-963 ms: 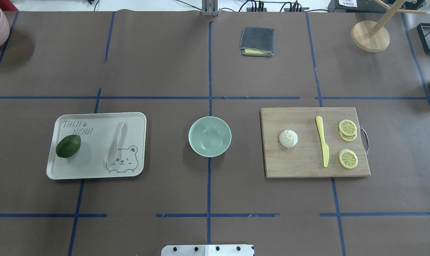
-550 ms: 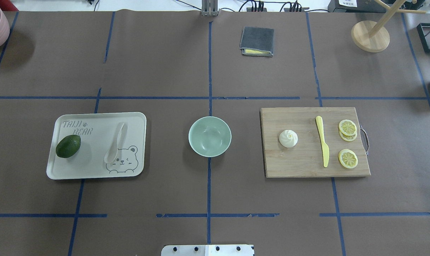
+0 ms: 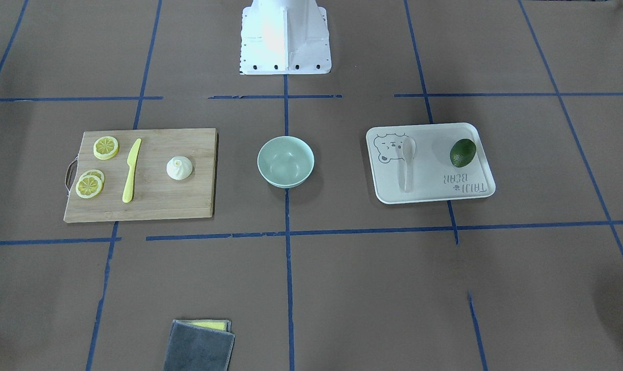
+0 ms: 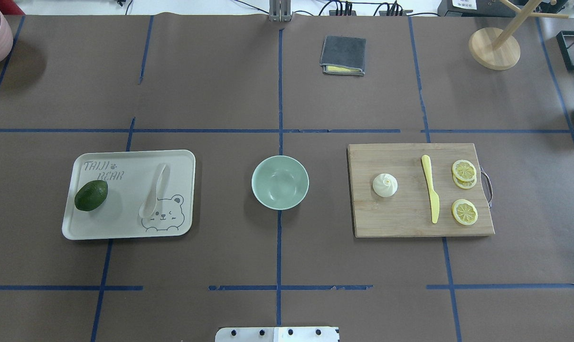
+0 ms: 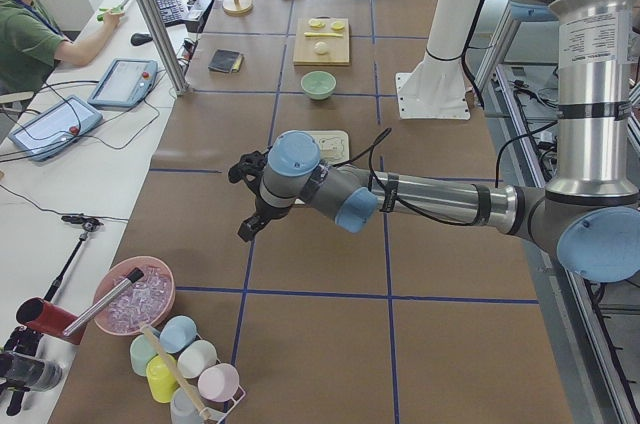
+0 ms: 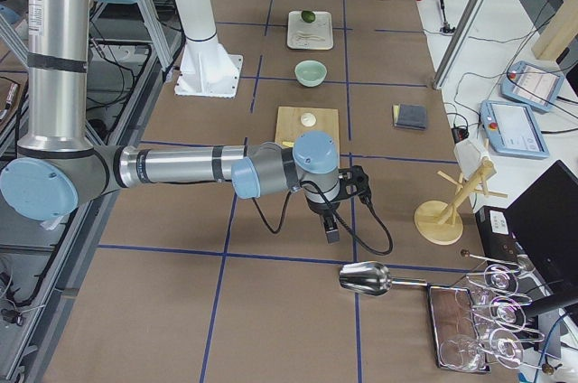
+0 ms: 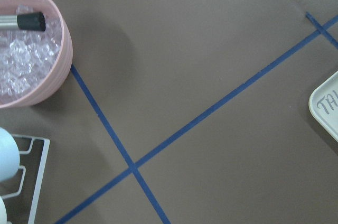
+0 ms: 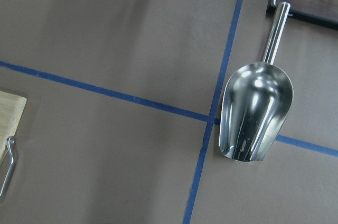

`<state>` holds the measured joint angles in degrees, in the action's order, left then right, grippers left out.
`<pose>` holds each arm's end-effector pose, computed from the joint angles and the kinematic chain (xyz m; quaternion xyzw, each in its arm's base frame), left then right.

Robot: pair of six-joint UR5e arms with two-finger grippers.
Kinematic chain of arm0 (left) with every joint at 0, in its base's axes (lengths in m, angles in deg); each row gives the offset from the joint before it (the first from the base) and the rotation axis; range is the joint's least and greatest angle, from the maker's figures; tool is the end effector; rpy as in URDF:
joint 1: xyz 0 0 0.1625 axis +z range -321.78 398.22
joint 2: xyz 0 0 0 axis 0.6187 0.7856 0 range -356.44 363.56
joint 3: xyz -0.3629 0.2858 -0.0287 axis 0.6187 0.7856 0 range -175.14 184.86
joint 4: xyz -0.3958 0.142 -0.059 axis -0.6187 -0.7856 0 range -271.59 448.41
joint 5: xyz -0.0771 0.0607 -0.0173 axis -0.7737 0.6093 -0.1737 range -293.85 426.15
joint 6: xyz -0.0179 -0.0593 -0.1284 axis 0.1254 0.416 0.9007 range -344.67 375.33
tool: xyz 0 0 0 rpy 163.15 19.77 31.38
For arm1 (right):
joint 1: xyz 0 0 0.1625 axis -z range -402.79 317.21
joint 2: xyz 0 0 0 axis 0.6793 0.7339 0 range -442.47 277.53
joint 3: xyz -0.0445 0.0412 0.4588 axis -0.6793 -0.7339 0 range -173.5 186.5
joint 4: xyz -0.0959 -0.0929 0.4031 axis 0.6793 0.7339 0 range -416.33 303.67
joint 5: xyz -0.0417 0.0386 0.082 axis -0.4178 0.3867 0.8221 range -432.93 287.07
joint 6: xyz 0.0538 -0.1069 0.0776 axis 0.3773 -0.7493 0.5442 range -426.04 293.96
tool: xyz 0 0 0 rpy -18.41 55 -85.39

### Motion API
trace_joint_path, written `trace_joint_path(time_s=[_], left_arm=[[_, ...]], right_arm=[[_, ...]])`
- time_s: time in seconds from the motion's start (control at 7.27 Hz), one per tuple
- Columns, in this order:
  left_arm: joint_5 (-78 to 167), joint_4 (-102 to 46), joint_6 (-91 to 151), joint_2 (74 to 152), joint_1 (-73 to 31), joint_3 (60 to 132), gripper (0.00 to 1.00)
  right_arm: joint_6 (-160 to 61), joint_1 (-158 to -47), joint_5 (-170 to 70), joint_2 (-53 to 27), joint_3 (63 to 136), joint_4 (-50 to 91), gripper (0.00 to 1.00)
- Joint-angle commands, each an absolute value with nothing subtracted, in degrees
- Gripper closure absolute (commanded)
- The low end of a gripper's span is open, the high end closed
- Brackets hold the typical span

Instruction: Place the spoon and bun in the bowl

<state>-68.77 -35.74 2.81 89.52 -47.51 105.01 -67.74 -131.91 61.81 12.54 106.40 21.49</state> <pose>0.0053 -0.5106 0.5938 0.3431 0.3348 0.2567 0.8392 0.0255 -0.4868 0.6567 0.1400 -0.3753 -0.0771 0.9130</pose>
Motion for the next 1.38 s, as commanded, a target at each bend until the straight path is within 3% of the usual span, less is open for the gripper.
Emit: trace_joint_path(time_s=[0.0, 0.41, 0.55, 1.24], left_arm=[[-69.29, -47.96, 14.33, 91.53, -46.34, 104.17, 0.00], [-68.86, -51.15, 32.06, 94.95, -36.70, 105.14, 0.00], [-63.89, -50.37, 37.68, 94.53, -32.14, 108.45, 0.00], [-44.45, -39.38, 58.36, 95.75, -11.30, 111.74, 0.00]], right_arm=[[-67.18, -131.82, 62.25, 9.48, 103.27, 19.96, 0.00], [-67.27, -131.91, 62.34, 9.91, 103.18, 18.29, 0.00], [-67.09, -131.91, 62.34, 9.82, 103.44, 18.29, 0.00], [-66.83, -131.91, 62.87, 10.43, 103.18, 18.38, 0.00]])
